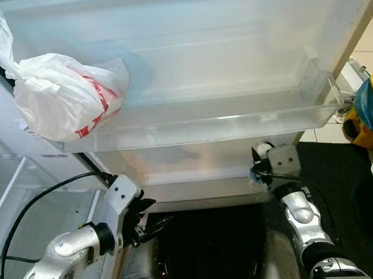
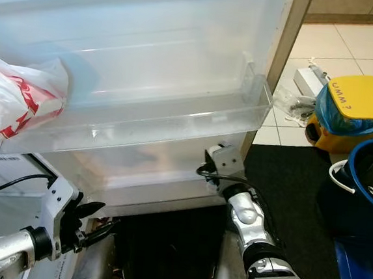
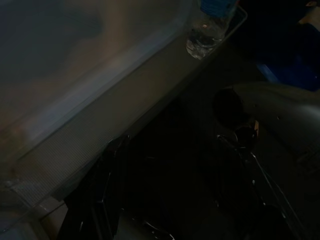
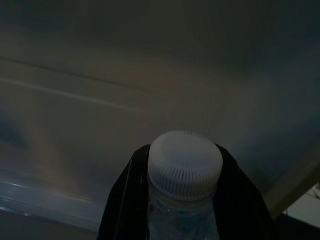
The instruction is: Restocking fridge
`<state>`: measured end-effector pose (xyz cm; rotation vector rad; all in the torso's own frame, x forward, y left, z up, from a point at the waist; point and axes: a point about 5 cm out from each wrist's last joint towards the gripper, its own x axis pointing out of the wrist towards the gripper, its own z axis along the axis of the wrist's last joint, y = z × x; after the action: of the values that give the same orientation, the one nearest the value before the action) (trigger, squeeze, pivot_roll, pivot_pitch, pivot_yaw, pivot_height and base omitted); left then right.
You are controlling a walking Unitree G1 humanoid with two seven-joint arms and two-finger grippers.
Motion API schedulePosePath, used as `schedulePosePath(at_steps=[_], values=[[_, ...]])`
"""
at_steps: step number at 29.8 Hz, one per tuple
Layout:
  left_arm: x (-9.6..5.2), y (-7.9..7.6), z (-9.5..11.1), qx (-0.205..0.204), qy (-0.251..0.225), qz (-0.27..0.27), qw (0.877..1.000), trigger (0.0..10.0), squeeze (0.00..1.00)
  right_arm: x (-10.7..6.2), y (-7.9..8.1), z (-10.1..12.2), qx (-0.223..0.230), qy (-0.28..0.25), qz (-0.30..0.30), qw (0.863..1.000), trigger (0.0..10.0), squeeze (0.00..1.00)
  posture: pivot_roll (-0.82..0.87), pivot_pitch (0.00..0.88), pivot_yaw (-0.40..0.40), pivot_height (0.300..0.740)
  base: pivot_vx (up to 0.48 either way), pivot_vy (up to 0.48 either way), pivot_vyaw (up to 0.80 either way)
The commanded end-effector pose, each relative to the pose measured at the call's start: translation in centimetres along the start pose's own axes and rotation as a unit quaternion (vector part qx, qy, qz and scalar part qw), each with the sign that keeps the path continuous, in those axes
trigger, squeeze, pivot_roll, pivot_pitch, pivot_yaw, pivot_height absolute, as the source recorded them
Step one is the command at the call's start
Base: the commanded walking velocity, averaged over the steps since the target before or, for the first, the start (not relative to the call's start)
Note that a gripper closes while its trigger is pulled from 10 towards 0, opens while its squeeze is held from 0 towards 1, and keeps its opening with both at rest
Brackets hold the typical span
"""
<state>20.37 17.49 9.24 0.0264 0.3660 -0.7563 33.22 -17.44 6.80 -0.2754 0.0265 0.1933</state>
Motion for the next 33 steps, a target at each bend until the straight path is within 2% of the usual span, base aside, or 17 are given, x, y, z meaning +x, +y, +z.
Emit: schedulePosePath(at_steps=[1, 4, 5, 6, 7, 8, 9, 15, 18, 19, 26, 30, 33], values=[[-0.5, 0.4, -0.5, -0.006, 0.016, 0.007, 1.0, 10.0, 0.0, -1.0, -0.2, -1.8, 0.013, 0.039, -0.015, 0.999, 10.0, 0.0, 0.13, 0.25, 0.103, 0.506, 0.0, 0.0, 0.0], [-0.6, 0.5, -0.5, -0.009, 0.022, 0.01, 1.0, 10.0, 0.0, -1.1, -0.1, -1.9, 0.012, 0.042, -0.014, 0.999, 10.0, 0.0, 0.13, 0.245, 0.105, 0.506, 0.0, 0.0, 0.0], [-0.6, 0.6, -0.4, -0.013, 0.025, 0.015, 1.0, 10.0, 0.0, -1.2, 0.2, -2.1, 0.005, 0.045, -0.008, 0.999, 10.0, 0.17, 0.13, 0.241, 0.103, 0.506, 0.0, 0.0, 0.0], [-0.6, 0.6, -0.4, -0.013, 0.025, 0.015, 1.0, 10.0, 0.0, -1.2, 0.2, -2.1, 0.005, 0.045, -0.008, 0.999, 10.0, 0.17, 0.13, 0.241, 0.103, 0.506, 0.0, 0.0, 0.0], [-0.6, 0.7, -0.4, -0.014, 0.026, 0.017, 0.999, 10.0, 0.0, -1.2, 0.4, -2.2, 0.003, 0.047, -0.003, 0.999, 10.0, 0.68, 0.13, 0.24, 0.102, 0.506, 0.0, 0.0, 0.0], [-0.6, 0.7, -0.4, -0.015, 0.026, 0.018, 0.999, 10.0, 0.0, -1.3, 0.5, -2.2, 0.002, 0.047, 0.001, 0.999, 10.0, 0.68, 0.13, 0.24, 0.102, 0.506, 0.0, 0.0, 0.0], [-0.5, 0.7, -0.4, -0.017, 0.028, 0.019, 0.999, 10.0, 0.0, -1.3, 0.6, -2.2, 0.005, 0.047, 0.003, 0.999, 10.0, 1.0, 0.12, 0.234, 0.099, 0.506, 0.0, 0.0, 0.0], [-0.3, 0.6, -0.6, -0.02, 0.03, 0.021, 0.999, 10.0, 0.0, -1.3, 0.7, -2.1, -0.001, 0.037, 0.0, 0.999, 10.0, 1.0, 0.12, 0.23, 0.094, 0.506, 0.0, 0.0, 0.0], [-0.2, 0.6, -1.0, -0.023, 0.034, 0.021, 0.999, 10.0, 0.0, -1.3, 0.5, -1.5, -0.028, 0.013, -0.012, 0.999, 10.0, 1.0, 0.11, 0.225, 0.09, 0.506, 0.0, 0.0, 0.0], [-0.2, 0.6, -1.0, -0.023, 0.035, 0.021, 0.999, 10.0, 0.0, -1.3, 0.5, -1.3, -0.035, 0.003, -0.014, 0.999, 10.0, 0.0, 0.11, 0.222, 0.085, 0.506, 0.0, 0.0, 0.0], [0.0, 0.6, -1.1, -0.024, 0.038, 0.023, 0.999, 10.0, 0.0, -1.7, 0.8, -0.4, -0.057, -0.045, -0.016, 0.997, 10.0, 0.0, 0.1, 0.219, 0.074, 0.506, 0.0, 0.0, 0.0], [0.1, 0.5, -1.4, -0.025, 0.039, 0.024, 0.999, 10.0, 0.0, -3.5, 2.9, -1.0, -0.052, -0.068, 0.003, 0.996, 10.0, 0.0, 0.1, 0.214, 0.044, 0.506, 0.0, 0.0, 0.0], [0.2, 0.5, -1.4, -0.025, 0.039, 0.024, 0.999, 10.0, 0.0, -4.0, 3.3, -1.2, -0.054, -0.069, 0.006, 0.996, 10.0, 0.0, 0.1, 0.213, 0.04, 0.506, 0.0, 0.0, 0.0]])
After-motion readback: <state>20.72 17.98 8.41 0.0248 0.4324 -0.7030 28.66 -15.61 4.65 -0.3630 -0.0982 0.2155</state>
